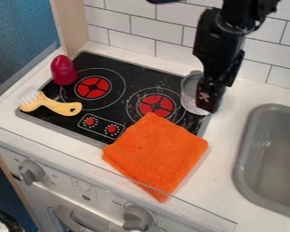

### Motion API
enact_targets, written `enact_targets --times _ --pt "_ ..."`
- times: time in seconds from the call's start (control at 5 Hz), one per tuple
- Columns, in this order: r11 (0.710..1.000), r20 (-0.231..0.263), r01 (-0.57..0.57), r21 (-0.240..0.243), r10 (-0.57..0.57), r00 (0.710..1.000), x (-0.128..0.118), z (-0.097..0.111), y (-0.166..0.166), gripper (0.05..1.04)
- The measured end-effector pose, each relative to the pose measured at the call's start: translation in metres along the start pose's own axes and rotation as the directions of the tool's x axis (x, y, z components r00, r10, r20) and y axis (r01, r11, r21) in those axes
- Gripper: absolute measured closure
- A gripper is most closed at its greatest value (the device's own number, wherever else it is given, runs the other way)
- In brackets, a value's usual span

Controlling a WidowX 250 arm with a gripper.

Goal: Moved the can to the left burner next to the red object.

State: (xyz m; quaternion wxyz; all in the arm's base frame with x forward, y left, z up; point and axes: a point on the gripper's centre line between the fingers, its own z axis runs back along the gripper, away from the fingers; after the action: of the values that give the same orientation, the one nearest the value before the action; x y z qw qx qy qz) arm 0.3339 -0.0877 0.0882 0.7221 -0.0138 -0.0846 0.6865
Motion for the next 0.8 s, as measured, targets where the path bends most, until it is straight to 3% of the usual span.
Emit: enact_targets --times 0.4,0.8 --pt "0.997 -0.077 0.056 0.048 -0.052 0.996 -0.018 -0.031 -0.02 0.084" --pt "0.995 -0.097 0.083 0.062 -0.077 0.992 -0.024 -0.039 -0.026 0.084"
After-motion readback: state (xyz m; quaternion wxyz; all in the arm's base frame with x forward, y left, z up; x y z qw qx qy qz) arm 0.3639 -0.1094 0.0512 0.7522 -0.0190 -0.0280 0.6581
